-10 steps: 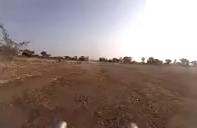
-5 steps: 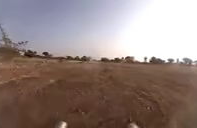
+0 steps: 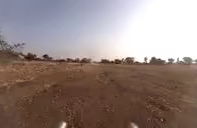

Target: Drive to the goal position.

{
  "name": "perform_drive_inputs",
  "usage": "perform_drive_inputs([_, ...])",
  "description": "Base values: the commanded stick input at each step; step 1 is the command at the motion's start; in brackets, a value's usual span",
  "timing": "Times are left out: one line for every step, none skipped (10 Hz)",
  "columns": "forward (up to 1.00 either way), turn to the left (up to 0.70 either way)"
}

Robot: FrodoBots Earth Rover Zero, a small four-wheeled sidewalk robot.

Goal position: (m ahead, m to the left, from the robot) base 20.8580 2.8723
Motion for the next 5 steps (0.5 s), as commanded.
perform_drive_inputs([0.70, 0.00])
perform_drive_inputs([0.70, 0.00])
perform_drive_inputs([0.70, 0.00])
perform_drive_inputs([0.70, 0.00])
perform_drive_inputs([0.70, 0.00])
